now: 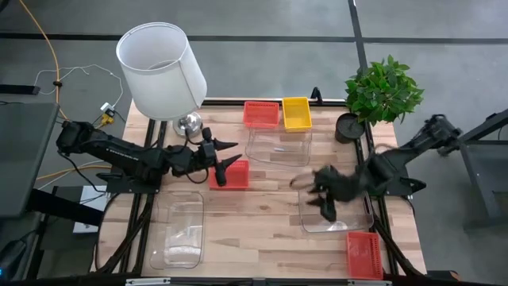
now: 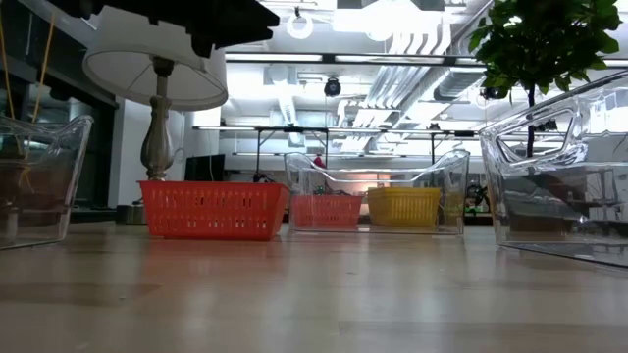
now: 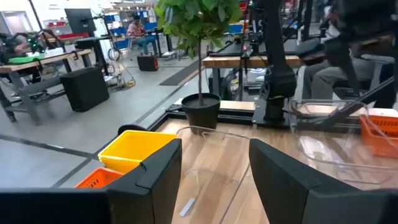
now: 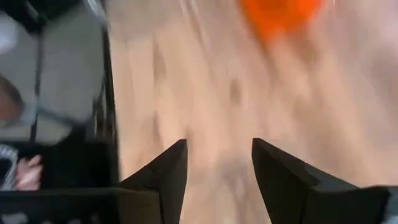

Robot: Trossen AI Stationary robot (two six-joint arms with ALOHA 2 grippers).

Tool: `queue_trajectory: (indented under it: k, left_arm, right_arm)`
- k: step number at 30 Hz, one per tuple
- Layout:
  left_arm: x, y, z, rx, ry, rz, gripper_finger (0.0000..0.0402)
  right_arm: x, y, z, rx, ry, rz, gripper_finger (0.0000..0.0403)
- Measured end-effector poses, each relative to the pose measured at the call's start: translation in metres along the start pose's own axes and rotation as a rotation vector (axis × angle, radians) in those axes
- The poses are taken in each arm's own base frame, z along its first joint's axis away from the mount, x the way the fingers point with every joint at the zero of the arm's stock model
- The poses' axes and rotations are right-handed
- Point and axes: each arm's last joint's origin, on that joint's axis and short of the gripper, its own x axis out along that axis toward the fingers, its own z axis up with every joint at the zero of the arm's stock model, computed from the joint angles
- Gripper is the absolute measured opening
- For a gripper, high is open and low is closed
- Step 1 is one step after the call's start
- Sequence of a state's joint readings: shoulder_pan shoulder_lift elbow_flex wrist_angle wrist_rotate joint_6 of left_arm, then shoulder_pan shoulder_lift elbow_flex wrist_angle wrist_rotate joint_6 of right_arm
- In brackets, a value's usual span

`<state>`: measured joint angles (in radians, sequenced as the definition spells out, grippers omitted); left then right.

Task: Stack baskets by color
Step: Stack the bottom orange bin on the top orange bin

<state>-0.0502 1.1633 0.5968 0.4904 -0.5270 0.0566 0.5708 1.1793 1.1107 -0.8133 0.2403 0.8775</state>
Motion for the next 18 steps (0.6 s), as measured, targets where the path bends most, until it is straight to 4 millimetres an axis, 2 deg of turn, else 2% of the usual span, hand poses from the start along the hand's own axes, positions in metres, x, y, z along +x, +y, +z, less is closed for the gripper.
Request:
queue_trajectory:
  k: [4, 9, 14, 18]
  left_arm:
    - [-0.001, -0.003, 0.0, 0.001, -0.001, -0.009, 0.0173]
    - [-0.003, -0.004, 0.0, 0.001, 0.001, 0.032, 0.0173]
    - [-0.003, -0.004, -0.005, -0.026, 0.048, 0.034, 0.0173]
    - [-0.003, -0.004, -0.006, -0.037, 0.051, 0.033, 0.0173]
  right_arm:
    - [-0.002, 0.034, -0.015, 0.188, 0.213, -0.076, 0.0167]
    - [0.002, 0.071, -0.037, 0.388, 0.332, -0.223, 0.0167]
    - [0.02, 0.098, -0.066, 0.557, 0.428, -0.385, 0.0167]
    - [0.041, 0.109, -0.092, 0.637, 0.506, -0.502, 0.0167]
